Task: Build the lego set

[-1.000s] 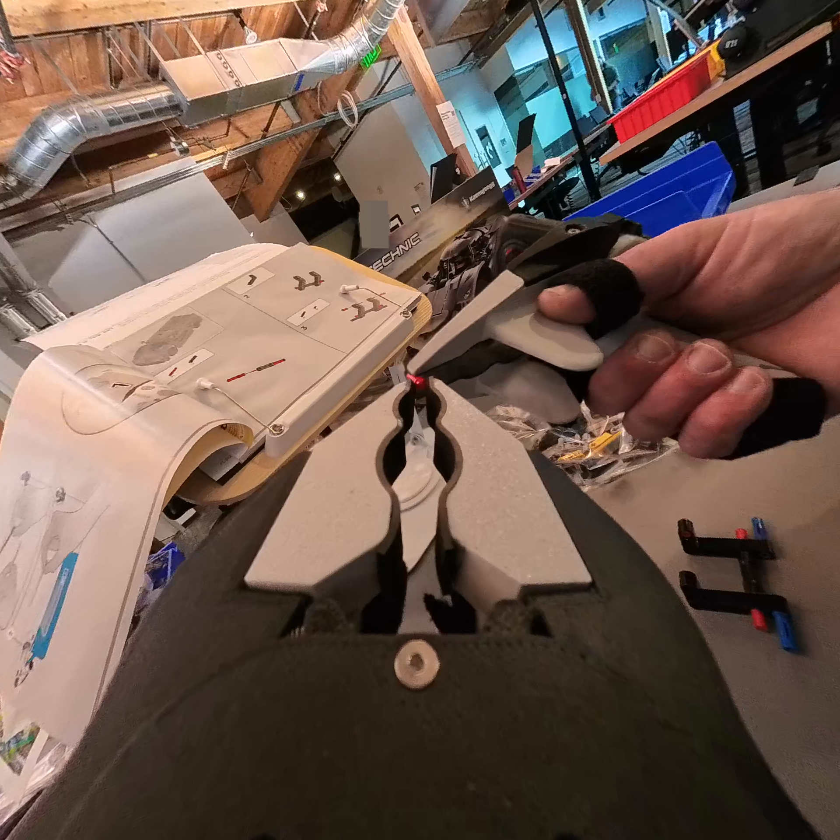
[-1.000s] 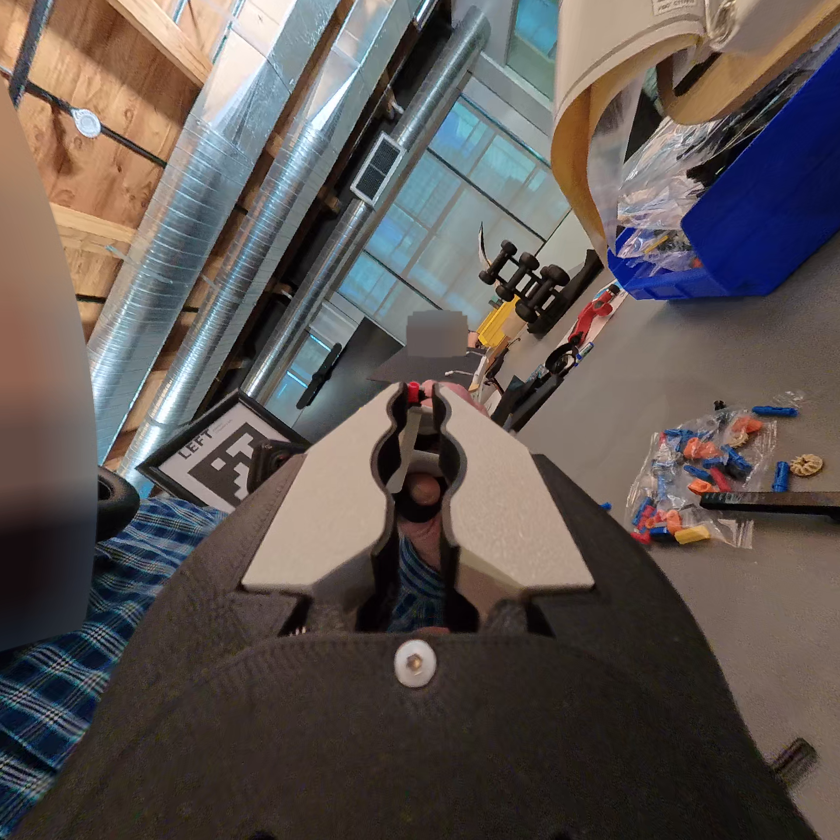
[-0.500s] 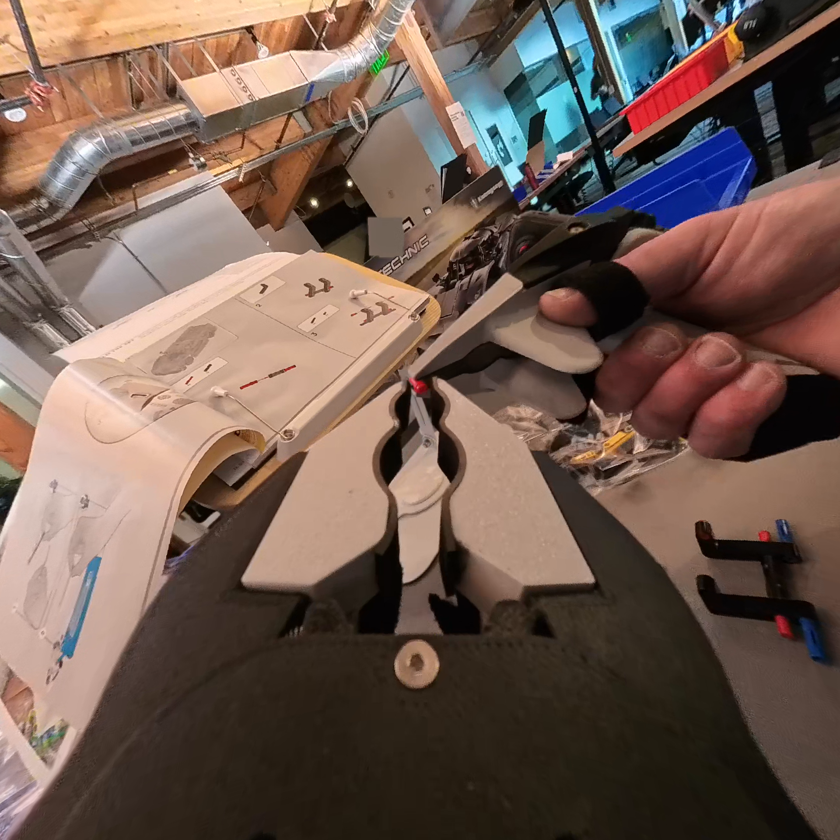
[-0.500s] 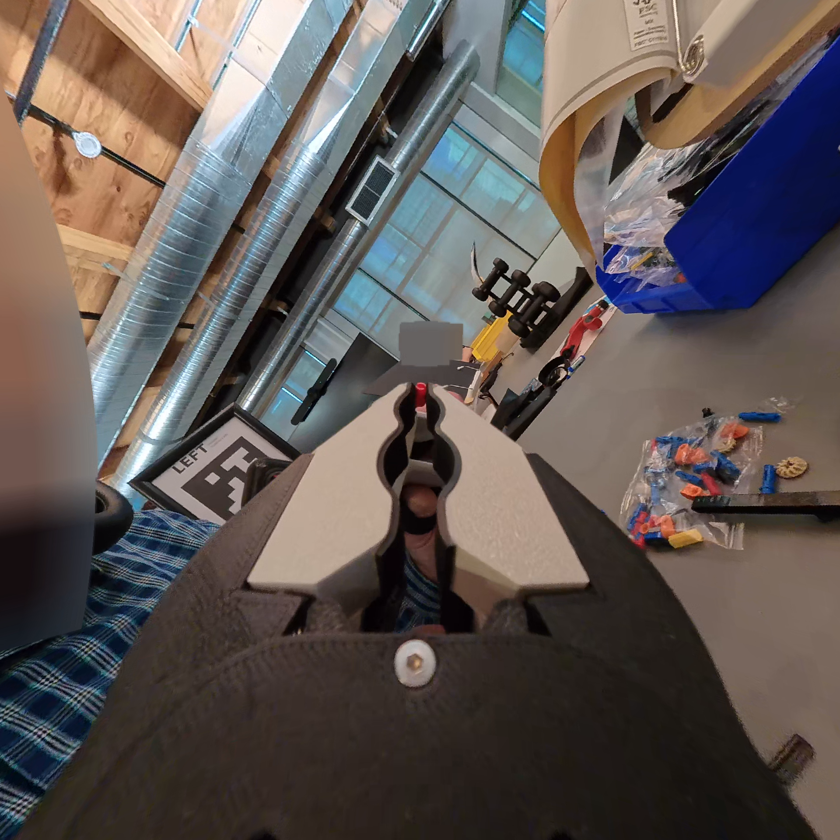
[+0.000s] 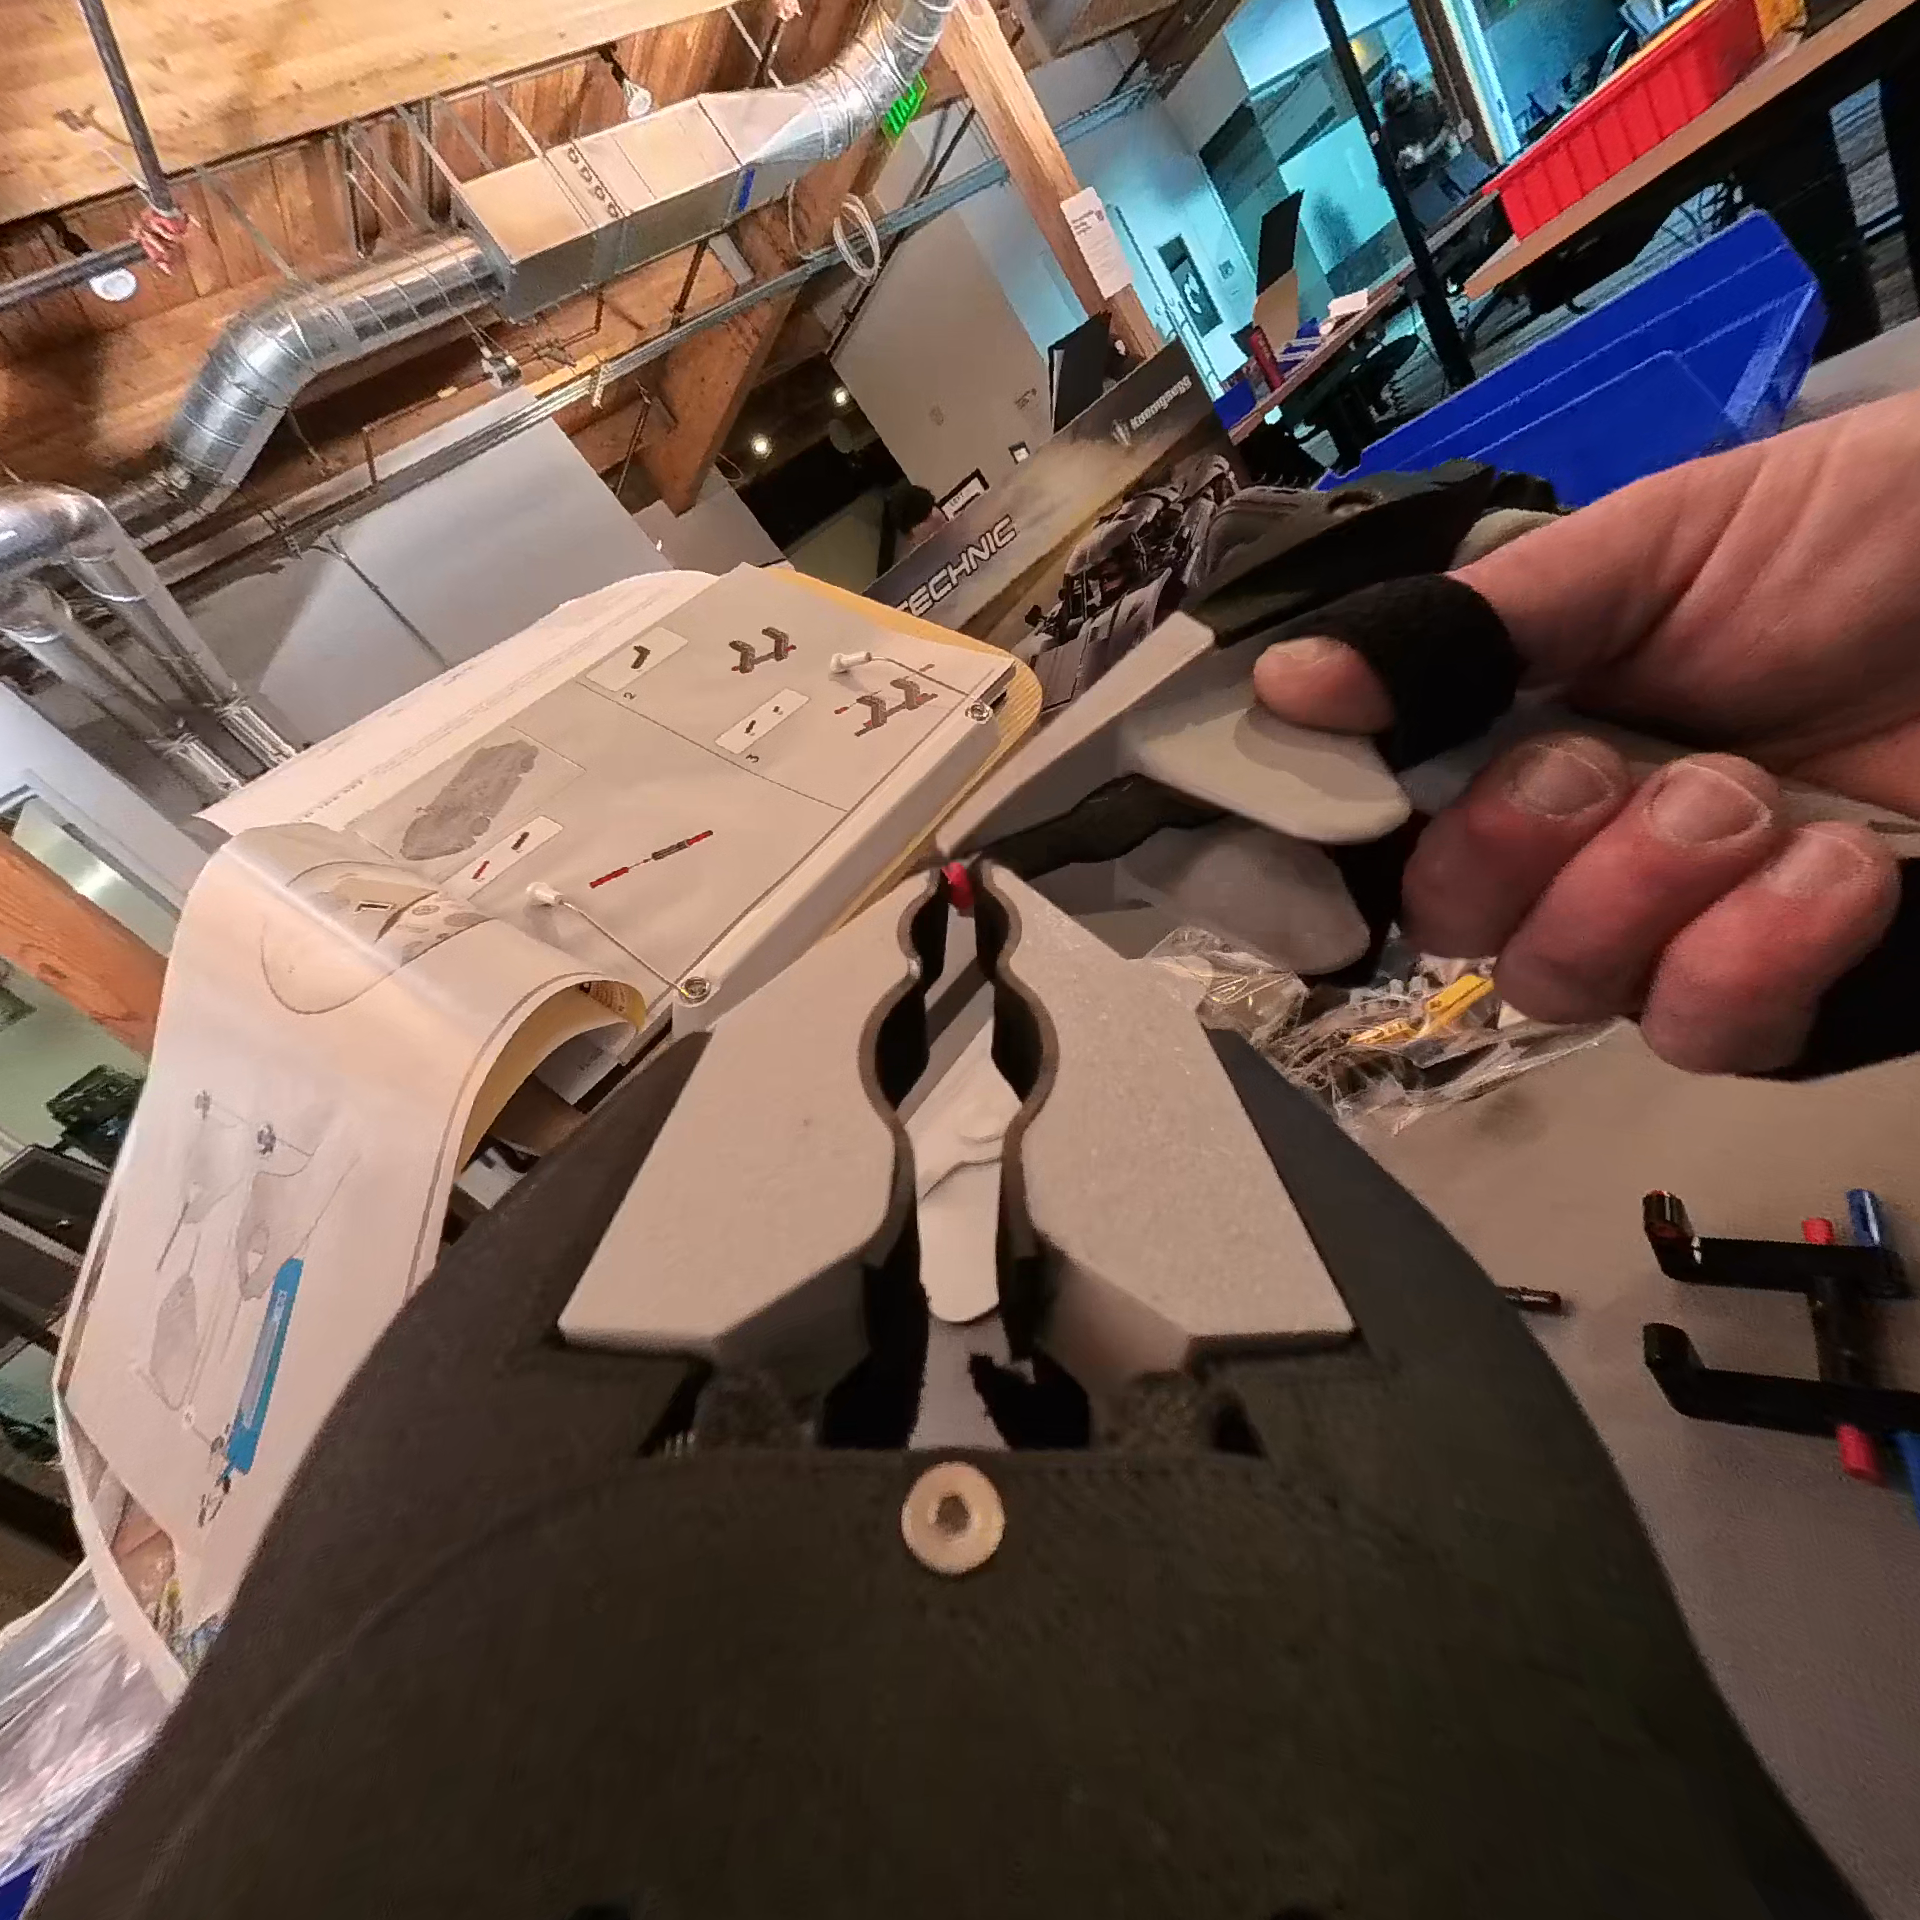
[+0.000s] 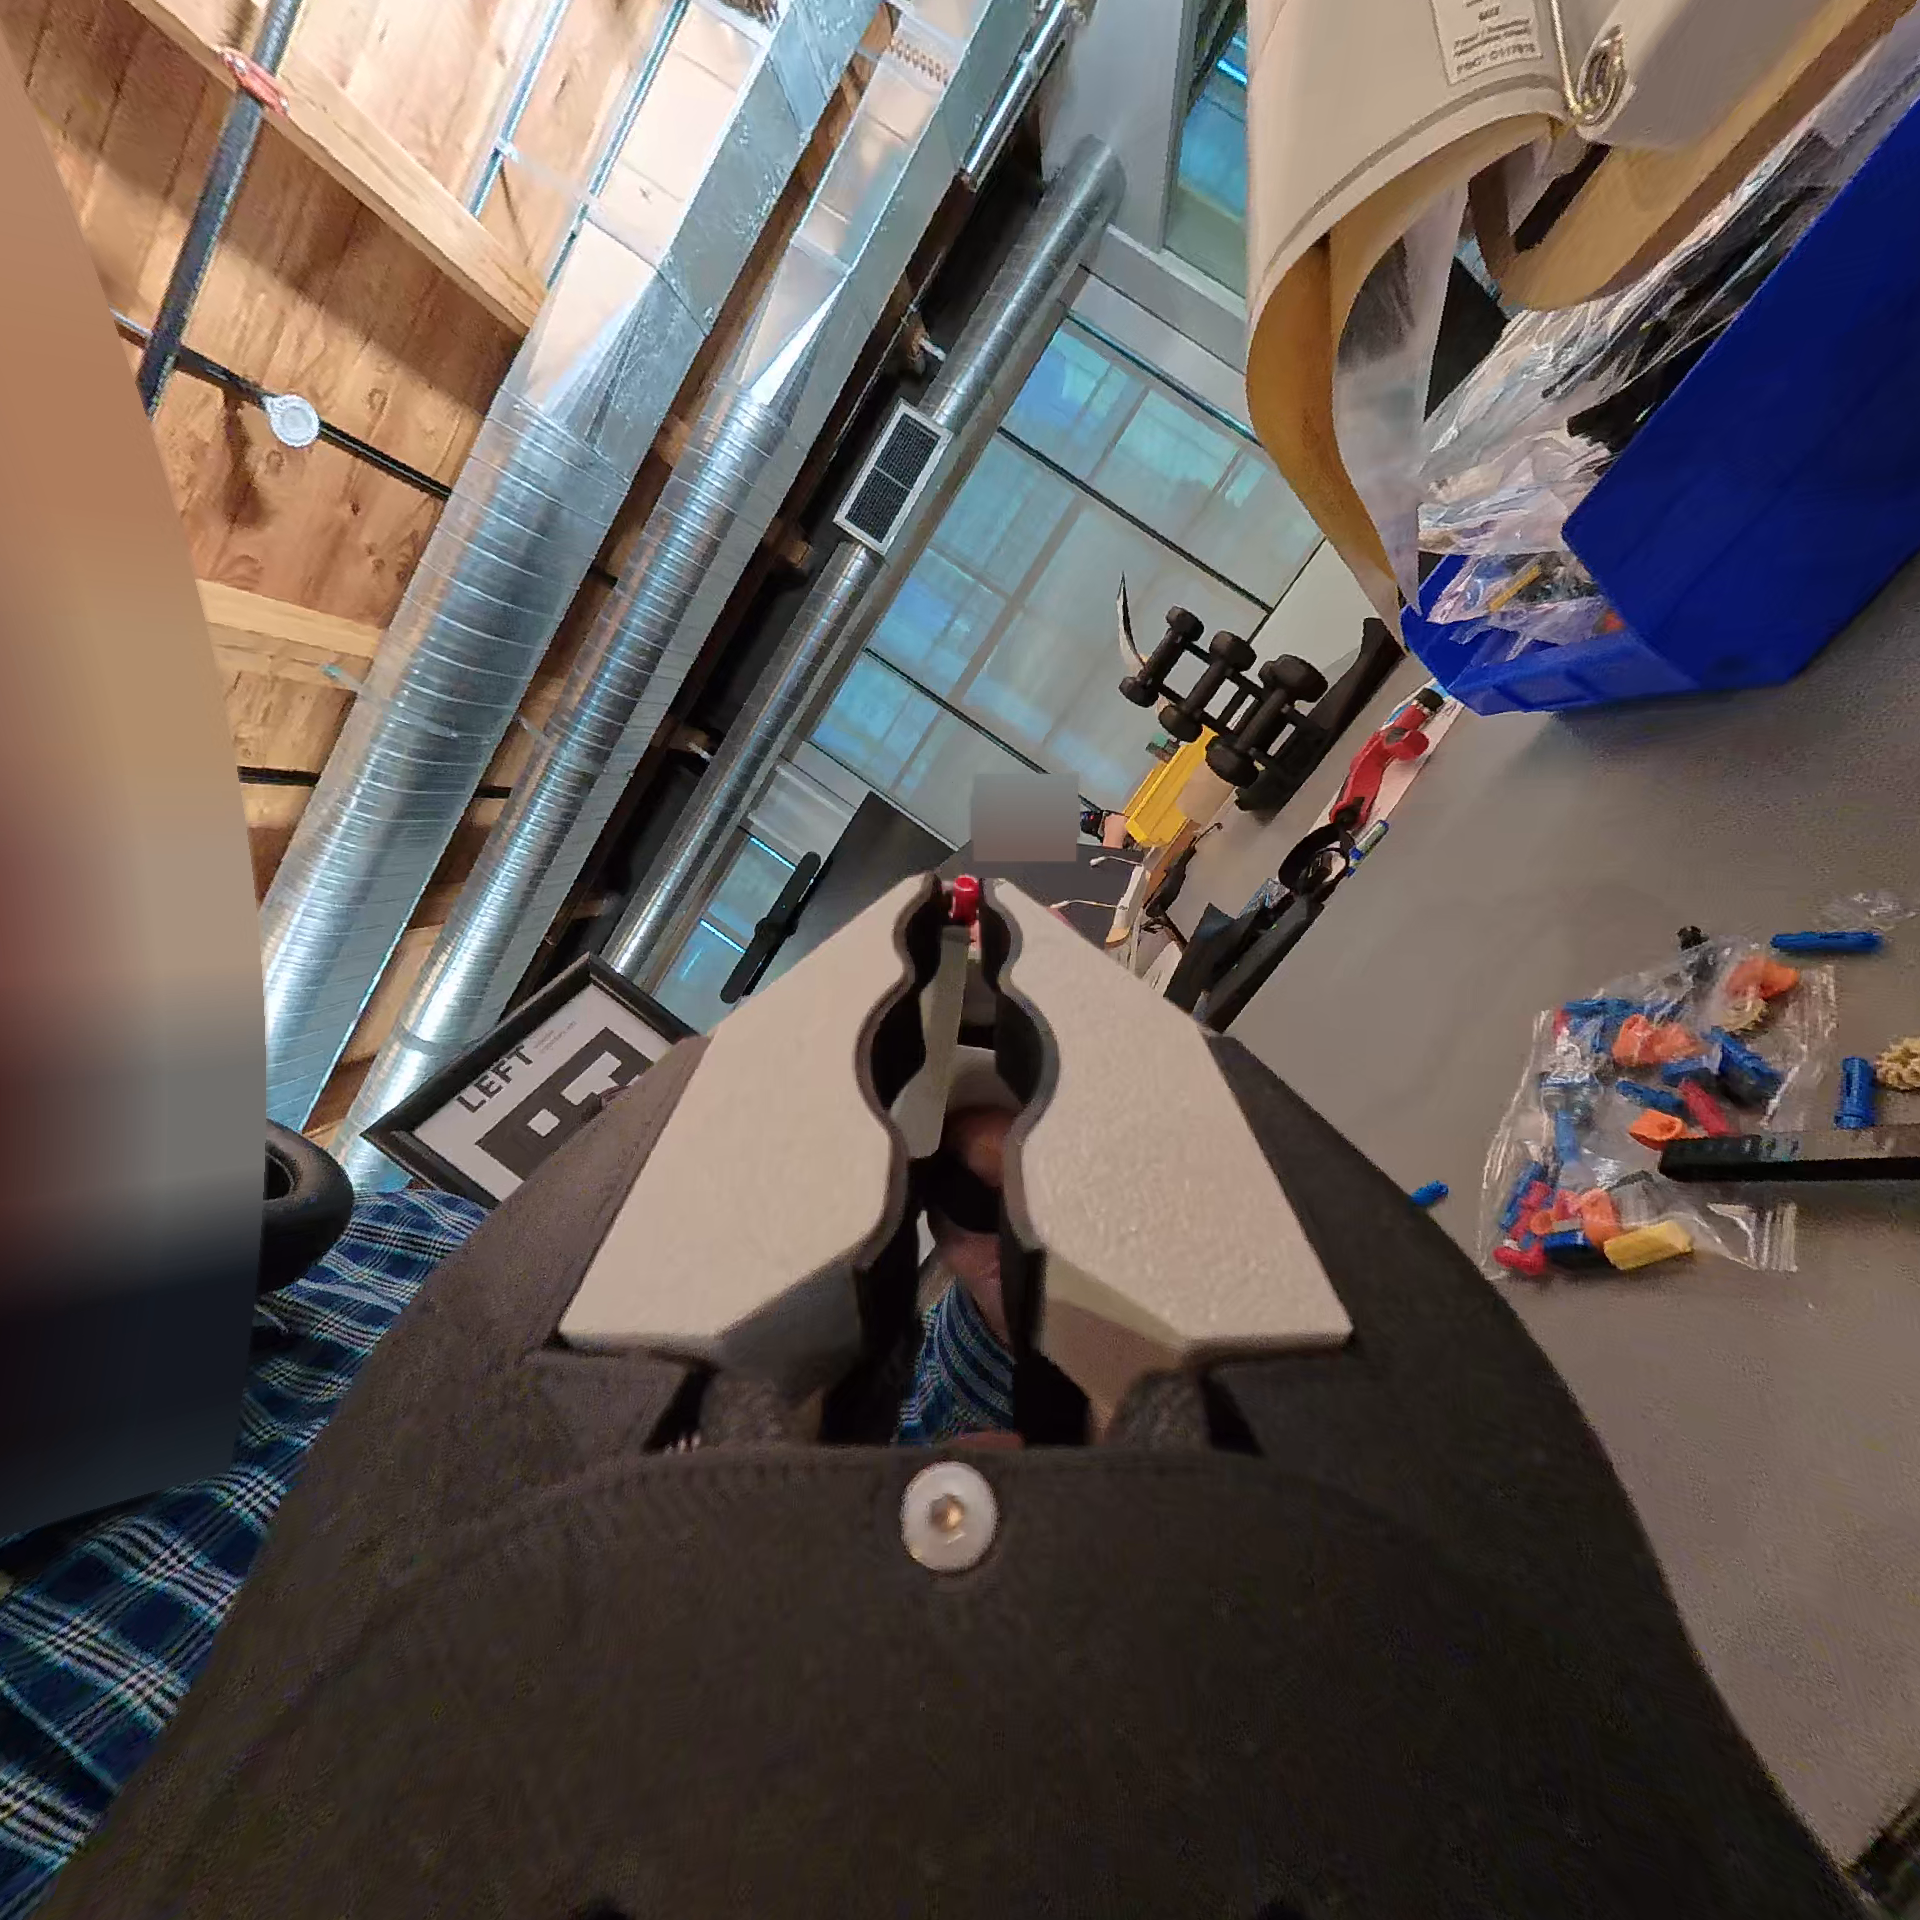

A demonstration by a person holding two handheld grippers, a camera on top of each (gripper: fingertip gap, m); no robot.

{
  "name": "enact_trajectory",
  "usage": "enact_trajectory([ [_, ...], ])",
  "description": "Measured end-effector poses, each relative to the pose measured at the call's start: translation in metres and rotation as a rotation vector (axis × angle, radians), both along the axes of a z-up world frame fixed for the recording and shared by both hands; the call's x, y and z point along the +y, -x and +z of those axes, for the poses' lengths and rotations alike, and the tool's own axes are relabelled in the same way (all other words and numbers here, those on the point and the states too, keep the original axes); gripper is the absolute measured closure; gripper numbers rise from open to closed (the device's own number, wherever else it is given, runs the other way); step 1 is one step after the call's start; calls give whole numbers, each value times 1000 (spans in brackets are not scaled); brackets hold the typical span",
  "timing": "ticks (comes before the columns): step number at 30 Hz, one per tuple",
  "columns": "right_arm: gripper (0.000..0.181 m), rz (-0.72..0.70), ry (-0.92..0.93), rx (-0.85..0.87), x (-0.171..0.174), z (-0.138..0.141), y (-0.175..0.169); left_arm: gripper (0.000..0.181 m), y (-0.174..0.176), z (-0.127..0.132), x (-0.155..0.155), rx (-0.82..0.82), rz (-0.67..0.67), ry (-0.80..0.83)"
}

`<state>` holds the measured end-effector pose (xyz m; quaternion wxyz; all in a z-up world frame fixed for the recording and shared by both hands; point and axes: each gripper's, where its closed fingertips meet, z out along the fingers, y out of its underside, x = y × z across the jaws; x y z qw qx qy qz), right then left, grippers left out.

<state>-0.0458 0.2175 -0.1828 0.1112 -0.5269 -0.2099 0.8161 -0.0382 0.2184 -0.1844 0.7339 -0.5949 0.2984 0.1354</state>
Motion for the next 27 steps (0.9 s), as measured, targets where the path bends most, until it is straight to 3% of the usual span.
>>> enact_trajectory([
  [4, 161, -8, -101, -65, 6, -2, -9, 179, 2, -4, -4, -8, -52, 72],
  [7, 161, -28, -341, -191, 4, -16, -28, 179, 2, -17, -10, -40, -117, 185],
  [14, 152, 32, -785, -631, 0, -101, -80, 179, -10, -69, -34, -130, -266, 507],
  [19, 155, 79, -882, -760, -10, -143, -97, 179, -23, -103, -44, -138, -290, 622],
  [27, 157, 100, -947, -772, -21, -166, -88, 179, -47, -136, -48, -237, -345, 768],
])
